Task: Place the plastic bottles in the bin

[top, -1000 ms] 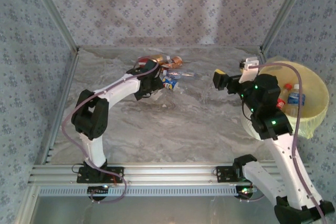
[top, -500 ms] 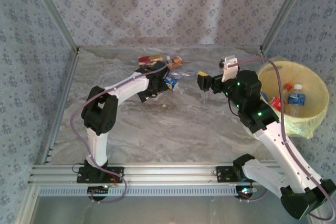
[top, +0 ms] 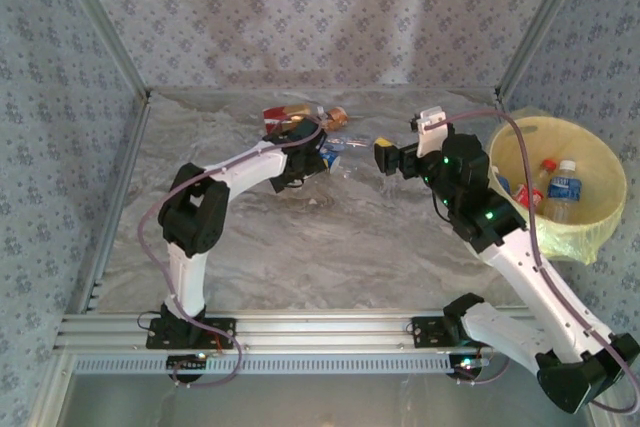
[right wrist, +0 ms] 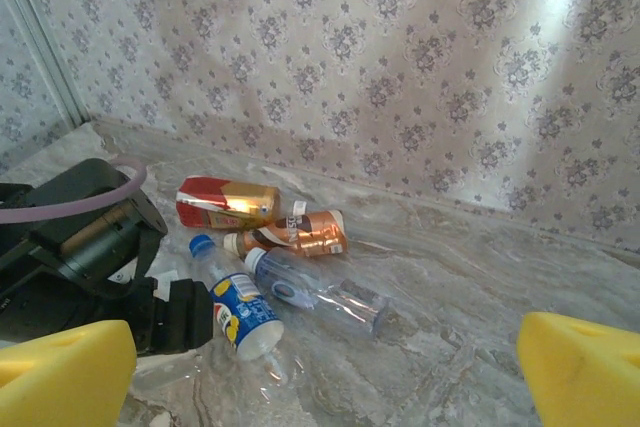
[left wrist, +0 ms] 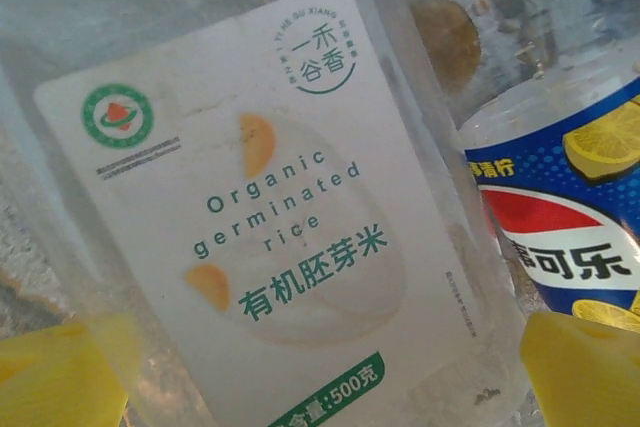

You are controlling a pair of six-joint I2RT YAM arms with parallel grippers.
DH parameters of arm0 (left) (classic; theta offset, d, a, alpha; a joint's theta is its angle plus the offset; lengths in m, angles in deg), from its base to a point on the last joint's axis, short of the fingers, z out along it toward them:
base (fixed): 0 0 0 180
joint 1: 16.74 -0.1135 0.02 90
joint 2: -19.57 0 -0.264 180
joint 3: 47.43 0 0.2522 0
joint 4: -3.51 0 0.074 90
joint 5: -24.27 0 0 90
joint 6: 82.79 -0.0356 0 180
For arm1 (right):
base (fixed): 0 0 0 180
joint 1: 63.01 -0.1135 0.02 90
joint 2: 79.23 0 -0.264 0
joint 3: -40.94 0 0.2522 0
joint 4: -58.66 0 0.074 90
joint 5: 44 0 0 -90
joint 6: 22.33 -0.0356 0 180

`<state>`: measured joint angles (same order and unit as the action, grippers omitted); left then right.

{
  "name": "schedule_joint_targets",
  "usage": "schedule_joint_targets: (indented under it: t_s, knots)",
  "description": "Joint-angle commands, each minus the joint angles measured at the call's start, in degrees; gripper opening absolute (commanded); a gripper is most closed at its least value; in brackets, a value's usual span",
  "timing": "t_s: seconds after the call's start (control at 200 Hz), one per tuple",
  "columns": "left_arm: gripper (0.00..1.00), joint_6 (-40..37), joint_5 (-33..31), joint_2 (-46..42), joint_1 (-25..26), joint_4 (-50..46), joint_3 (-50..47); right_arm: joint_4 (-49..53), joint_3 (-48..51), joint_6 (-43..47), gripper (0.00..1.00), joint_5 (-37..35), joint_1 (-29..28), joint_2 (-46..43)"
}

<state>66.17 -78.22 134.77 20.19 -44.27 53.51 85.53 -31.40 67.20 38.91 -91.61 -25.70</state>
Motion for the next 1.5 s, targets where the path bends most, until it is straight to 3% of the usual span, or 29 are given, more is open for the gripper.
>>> schedule_joint_targets:
  t_s: [0.0,0.095,0.29,0.48,0.56,1.024,1.309,1.494]
  knots:
    - [0.97,-6.8,1.3,-3.4,0.3,0.7,-6.0,2.2,-0.7,1.4,1.0,-2.2,-0.7,0.5]
    - [0.98,-10.5,0.3,-7.0,-0.2,0.4,-10.1,3.5,-1.1,2.0,1.0,-3.5,-0.9,1.1]
    - [0.98,-17.6,5.3,-14.3,-2.8,2.3,-18.5,3.8,-1.2,1.9,1.0,-3.9,-1.3,2.1]
    - [0.98,-25.7,12.2,-20.0,-3.6,4.4,-21.8,3.4,-2.6,1.4,1.0,-4.1,-1.8,4.2]
    - [0.98,-27.0,11.9,-20.5,-3.0,4.4,-21.1,3.3,-3.0,1.4,1.0,-4.2,-2.3,4.9]
    - [0.98,-20.5,0.3,-15.9,-2.0,0.9,-18.0,3.7,-3.8,2.1,1.0,-6.4,-4.5,5.3]
    - [0.98,-18.8,4.7,-11.1,-1.8,5.7,-17.1,3.8,-3.6,2.6,1.0,-7.1,-5.1,5.1]
    - [0.98,-17.9,3.3,-8.2,-1.8,5.5,-16.1,4.1,-3.6,3.1,1.0,-7.5,-5.3,5.1]
